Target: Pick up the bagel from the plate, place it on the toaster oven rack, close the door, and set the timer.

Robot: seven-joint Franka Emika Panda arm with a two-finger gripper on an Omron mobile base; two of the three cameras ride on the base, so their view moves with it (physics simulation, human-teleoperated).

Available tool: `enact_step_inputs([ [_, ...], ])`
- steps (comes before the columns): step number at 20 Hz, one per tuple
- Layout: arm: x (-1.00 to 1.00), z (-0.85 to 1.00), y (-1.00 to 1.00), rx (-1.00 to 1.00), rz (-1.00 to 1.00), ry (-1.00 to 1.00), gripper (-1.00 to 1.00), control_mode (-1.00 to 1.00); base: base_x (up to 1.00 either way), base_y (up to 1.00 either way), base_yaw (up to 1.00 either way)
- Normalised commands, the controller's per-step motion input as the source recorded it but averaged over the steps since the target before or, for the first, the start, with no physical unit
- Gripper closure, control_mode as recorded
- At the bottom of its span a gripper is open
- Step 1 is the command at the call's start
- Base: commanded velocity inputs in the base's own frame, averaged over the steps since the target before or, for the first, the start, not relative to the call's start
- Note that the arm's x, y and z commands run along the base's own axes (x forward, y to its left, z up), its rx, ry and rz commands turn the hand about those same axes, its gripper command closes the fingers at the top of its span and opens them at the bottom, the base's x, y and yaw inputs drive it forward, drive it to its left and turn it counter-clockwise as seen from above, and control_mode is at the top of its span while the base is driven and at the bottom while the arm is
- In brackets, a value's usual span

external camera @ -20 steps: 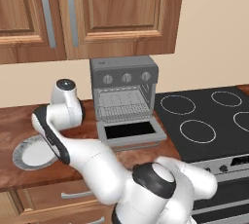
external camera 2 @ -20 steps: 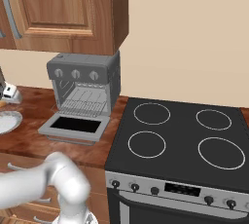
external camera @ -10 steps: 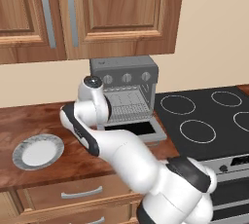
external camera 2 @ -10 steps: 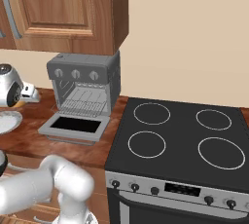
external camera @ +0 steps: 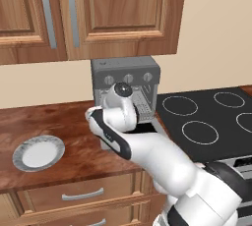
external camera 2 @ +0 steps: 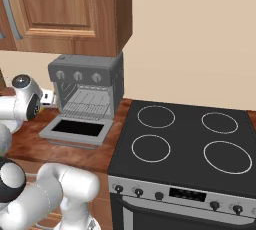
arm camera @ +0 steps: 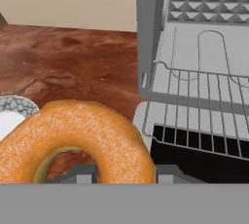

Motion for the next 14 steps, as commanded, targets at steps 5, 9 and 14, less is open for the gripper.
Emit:
enact_step_inputs([
  [5, 0.01, 0.00, -0.53, 0.00, 0.00, -0.11, 1.00, -1.00, 0.00, 0.00, 0.00],
  [9, 0.18, 0.00, -0.45, 0.00, 0.00, -0.10, 1.00, -1.00, 0.00, 0.00, 0.00],
  [14, 0.26, 0.00, -0.39, 0.00, 0.00, -0.08, 1.00, -1.00, 0.00, 0.00, 0.00],
])
